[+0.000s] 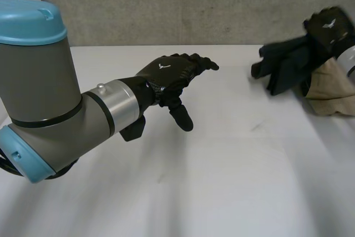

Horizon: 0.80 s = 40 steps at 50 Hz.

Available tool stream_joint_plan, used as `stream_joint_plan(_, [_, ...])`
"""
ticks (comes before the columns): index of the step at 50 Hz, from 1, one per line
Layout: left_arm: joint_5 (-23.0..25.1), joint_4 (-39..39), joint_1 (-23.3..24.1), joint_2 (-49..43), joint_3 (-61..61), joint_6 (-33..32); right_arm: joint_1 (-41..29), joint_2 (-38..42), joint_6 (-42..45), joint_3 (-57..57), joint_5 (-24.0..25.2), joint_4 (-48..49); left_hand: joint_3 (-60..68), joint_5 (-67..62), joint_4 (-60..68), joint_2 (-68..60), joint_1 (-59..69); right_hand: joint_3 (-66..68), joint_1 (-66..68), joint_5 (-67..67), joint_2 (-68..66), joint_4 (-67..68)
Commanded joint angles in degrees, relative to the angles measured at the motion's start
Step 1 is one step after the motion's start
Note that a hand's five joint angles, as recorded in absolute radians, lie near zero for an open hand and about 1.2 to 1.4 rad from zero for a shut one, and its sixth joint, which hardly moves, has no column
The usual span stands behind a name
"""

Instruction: Fold the laundry.

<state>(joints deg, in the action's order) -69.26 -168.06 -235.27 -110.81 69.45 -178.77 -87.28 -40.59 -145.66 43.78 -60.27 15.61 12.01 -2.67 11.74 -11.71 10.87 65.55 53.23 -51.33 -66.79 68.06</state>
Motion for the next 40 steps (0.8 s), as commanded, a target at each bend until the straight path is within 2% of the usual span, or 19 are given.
stream_joint_plan(1, [0.01, -0.07, -0.1, 0.16, -0.02, 0.0, 5.8, 3.58, -10.6, -11.51, 0.95, -0.58, -0.79, 1.45, -0.52, 0.48, 0.36, 14.45, 26.77, -18.67, -13.21, 11.94])
stream_joint_plan(5, [-0.08, -0.6, -0.1, -0.1, 0.16, 0.09, 10.19, 5.34, -13.85, -13.36, 3.84, -0.67, -0.79, 1.45, -0.52, 0.48, 0.36, 14.45, 26.77, -18.67, -13.21, 11.94])
stream_joint_plan(9, [-0.17, -0.95, -0.01, -0.54, 0.51, 0.0, 14.06, 8.41, -14.65, -13.1, 8.76, -0.75, -0.79, 1.45, -0.52, 0.48, 0.36, 14.45, 26.77, -18.67, -13.21, 11.94])
stream_joint_plan(22, [-0.26, -1.66, -0.01, -1.25, 0.77, 0.09, 20.92, 8.95, -12.72, -3.35, 12.37, -1.1, -0.79, 1.45, -0.52, 0.48, 0.36, 14.45, 26.77, -18.67, -13.21, 11.94])
stream_joint_plan(30, [-0.43, -2.36, -0.01, -1.42, 0.86, 0.27, 19.26, 2.01, -12.71, 0.78, 12.9, -3.57, -0.79, 1.45, -0.52, 0.48, 0.36, 14.45, 26.77, -18.67, -13.21, 11.94])
stream_joint_plan(35, [-1.31, -2.36, -0.01, -1.34, 0.86, 0.18, 11.97, -0.8, -13.33, -0.96, 11.15, -3.3, -0.79, 1.45, -0.52, 0.48, 0.36, 14.45, 26.77, -18.67, -13.21, 11.94])
stream_joint_plan(40, [-1.49, -2.36, -0.1, -0.98, 0.77, 0.27, 9.24, -1.16, -13.42, -3.43, 9.21, -5.14, -0.96, 1.62, -0.69, 0.65, 0.19, 14.45, 26.77, -18.67, -13.21, 11.94])
